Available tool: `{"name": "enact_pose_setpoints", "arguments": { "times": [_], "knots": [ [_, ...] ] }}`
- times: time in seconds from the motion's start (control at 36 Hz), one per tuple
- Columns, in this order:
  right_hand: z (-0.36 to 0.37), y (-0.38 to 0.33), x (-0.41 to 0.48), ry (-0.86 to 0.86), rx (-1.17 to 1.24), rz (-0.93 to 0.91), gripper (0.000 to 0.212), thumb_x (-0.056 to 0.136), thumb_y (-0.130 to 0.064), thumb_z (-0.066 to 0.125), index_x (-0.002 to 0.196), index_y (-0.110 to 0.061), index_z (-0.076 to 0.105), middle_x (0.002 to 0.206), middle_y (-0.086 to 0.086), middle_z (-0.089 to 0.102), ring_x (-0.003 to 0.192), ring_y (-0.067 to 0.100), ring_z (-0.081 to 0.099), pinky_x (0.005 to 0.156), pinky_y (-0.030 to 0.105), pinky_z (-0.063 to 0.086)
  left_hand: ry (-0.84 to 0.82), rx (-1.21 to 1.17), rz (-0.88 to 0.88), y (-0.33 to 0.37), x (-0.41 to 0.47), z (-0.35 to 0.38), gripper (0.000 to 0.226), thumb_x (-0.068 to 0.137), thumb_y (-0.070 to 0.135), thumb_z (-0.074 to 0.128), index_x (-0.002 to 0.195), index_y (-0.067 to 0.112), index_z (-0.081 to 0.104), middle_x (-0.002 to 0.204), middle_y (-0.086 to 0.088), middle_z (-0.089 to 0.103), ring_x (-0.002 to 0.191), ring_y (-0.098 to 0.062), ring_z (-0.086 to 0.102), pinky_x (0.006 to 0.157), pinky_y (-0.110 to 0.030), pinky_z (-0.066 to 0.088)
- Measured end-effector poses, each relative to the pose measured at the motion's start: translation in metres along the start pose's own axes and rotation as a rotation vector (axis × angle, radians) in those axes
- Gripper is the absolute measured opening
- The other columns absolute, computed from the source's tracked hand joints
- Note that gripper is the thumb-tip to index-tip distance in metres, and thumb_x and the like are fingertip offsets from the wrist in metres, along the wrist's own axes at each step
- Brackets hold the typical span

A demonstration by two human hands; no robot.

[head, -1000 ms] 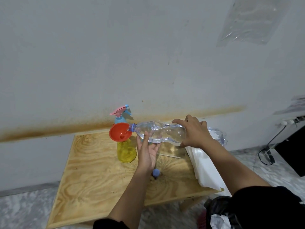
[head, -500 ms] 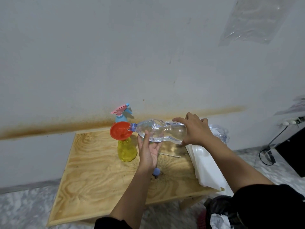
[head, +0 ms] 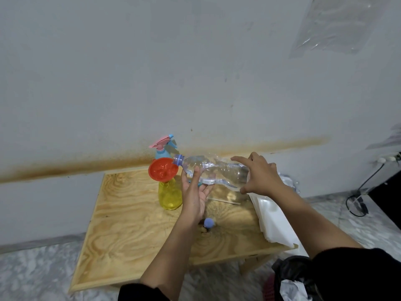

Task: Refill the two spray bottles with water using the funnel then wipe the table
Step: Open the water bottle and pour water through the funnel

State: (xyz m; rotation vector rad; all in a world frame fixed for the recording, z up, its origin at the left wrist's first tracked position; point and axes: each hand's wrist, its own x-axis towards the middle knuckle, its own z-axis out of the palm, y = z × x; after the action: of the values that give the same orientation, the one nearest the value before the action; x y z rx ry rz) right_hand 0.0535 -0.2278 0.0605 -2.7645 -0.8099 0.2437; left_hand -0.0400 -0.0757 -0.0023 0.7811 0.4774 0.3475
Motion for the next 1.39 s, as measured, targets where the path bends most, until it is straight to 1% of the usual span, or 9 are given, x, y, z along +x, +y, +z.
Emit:
{"name": "enact_pose_setpoints", "arguments": {
  "times": [0.14, 0.31, 0.44, 0.58, 0.64, 0.81, 1.06, 1.19, 1.39],
  "knots": [
    [0.014, 0.004, -0.006, 0.045, 0.122, 0.020, 0.092, 0.057, -0.028, 0.080, 0.135, -0.045, 0.036, 0.101, -0.005, 0.034, 0.104, 0.014, 0.041, 0.086, 0.035, 0.033, -0.027, 0.104, 0.055, 0.010, 0.001, 0.002, 0.071, 0.079, 0.032, 0.065, 0.141, 0.036, 0.029, 0.136, -0.004, 0.051, 0.107, -0.028, 0.065, 0.081, -0.034, 0.055],
    [0.038, 0.018, -0.017, 0.144, 0.359, 0.035, 0.093, 0.057, -0.025, 0.084, 0.135, -0.042, 0.038, 0.102, -0.001, 0.042, 0.095, 0.018, 0.051, 0.077, 0.031, 0.039, -0.061, 0.319, 0.118, 0.021, -0.002, 0.023, 0.071, 0.083, 0.023, 0.069, 0.141, 0.034, 0.032, 0.122, -0.005, 0.059, 0.107, -0.025, 0.064, 0.065, -0.025, 0.052],
    [0.056, 0.024, -0.028, 0.221, 0.589, 0.067, 0.095, 0.059, -0.020, 0.086, 0.139, -0.035, 0.035, 0.114, 0.001, 0.046, 0.103, 0.013, 0.047, 0.082, 0.023, 0.037, -0.121, 0.558, 0.214, 0.025, -0.006, 0.046, 0.074, 0.078, 0.027, 0.074, 0.140, 0.035, 0.034, 0.131, -0.005, 0.052, 0.117, -0.019, 0.055, 0.079, -0.028, 0.053],
    [0.070, 0.025, -0.033, 0.256, 0.708, 0.117, 0.098, 0.058, -0.027, 0.088, 0.140, -0.030, 0.036, 0.129, 0.003, 0.051, 0.116, 0.016, 0.050, 0.090, 0.028, 0.041, -0.159, 0.721, 0.262, 0.023, -0.011, 0.058, 0.084, 0.065, 0.046, 0.080, 0.135, 0.047, 0.035, 0.130, 0.002, 0.052, 0.105, -0.023, 0.062, 0.089, -0.037, 0.053],
    [0.074, 0.025, -0.035, 0.264, 0.728, 0.126, 0.100, 0.057, -0.030, 0.088, 0.141, -0.030, 0.036, 0.130, 0.001, 0.054, 0.117, 0.016, 0.051, 0.093, 0.029, 0.043, -0.173, 0.764, 0.279, 0.022, -0.013, 0.060, 0.082, 0.067, 0.042, 0.081, 0.136, 0.046, 0.036, 0.131, 0.002, 0.052, 0.106, -0.022, 0.061, 0.091, -0.037, 0.052],
    [0.087, 0.023, -0.040, 0.275, 0.676, 0.200, 0.100, 0.052, -0.044, 0.086, 0.138, -0.029, 0.036, 0.118, -0.003, 0.061, 0.108, 0.017, 0.057, 0.088, 0.035, 0.050, -0.230, 0.832, 0.311, 0.016, -0.025, 0.063, 0.074, 0.073, 0.031, 0.080, 0.126, 0.054, 0.033, 0.131, 0.005, 0.048, 0.107, -0.013, 0.055, 0.080, -0.019, 0.048],
    [0.103, 0.024, -0.047, 0.338, 0.648, 0.191, 0.089, 0.053, -0.032, 0.090, 0.127, -0.012, 0.045, 0.112, 0.006, 0.065, 0.100, 0.027, 0.062, 0.079, 0.029, 0.049, -0.249, 0.919, 0.301, -0.001, -0.030, 0.061, 0.084, 0.066, 0.036, 0.084, 0.133, 0.053, 0.036, 0.133, 0.013, 0.047, 0.112, -0.013, 0.052, 0.089, -0.034, 0.051],
    [0.103, 0.023, -0.049, 0.304, 0.738, 0.201, 0.100, 0.056, -0.028, 0.090, 0.137, -0.011, 0.035, 0.130, 0.006, 0.056, 0.117, 0.021, 0.054, 0.086, 0.014, 0.038, -0.250, 0.949, 0.325, -0.007, -0.033, 0.063, 0.083, 0.058, 0.041, 0.084, 0.123, 0.061, 0.038, 0.132, 0.015, 0.049, 0.113, -0.014, 0.053, 0.091, -0.042, 0.052],
    [0.101, 0.026, -0.050, 0.257, 0.787, 0.193, 0.102, 0.058, -0.024, 0.090, 0.139, -0.011, 0.030, 0.134, 0.004, 0.050, 0.121, 0.019, 0.050, 0.086, 0.011, 0.035, -0.312, 0.996, 0.344, -0.010, -0.038, 0.063, 0.082, 0.065, 0.036, 0.084, 0.127, 0.060, 0.035, 0.129, 0.021, 0.042, 0.116, -0.012, 0.048, 0.098, -0.042, 0.047]
  ]
}}
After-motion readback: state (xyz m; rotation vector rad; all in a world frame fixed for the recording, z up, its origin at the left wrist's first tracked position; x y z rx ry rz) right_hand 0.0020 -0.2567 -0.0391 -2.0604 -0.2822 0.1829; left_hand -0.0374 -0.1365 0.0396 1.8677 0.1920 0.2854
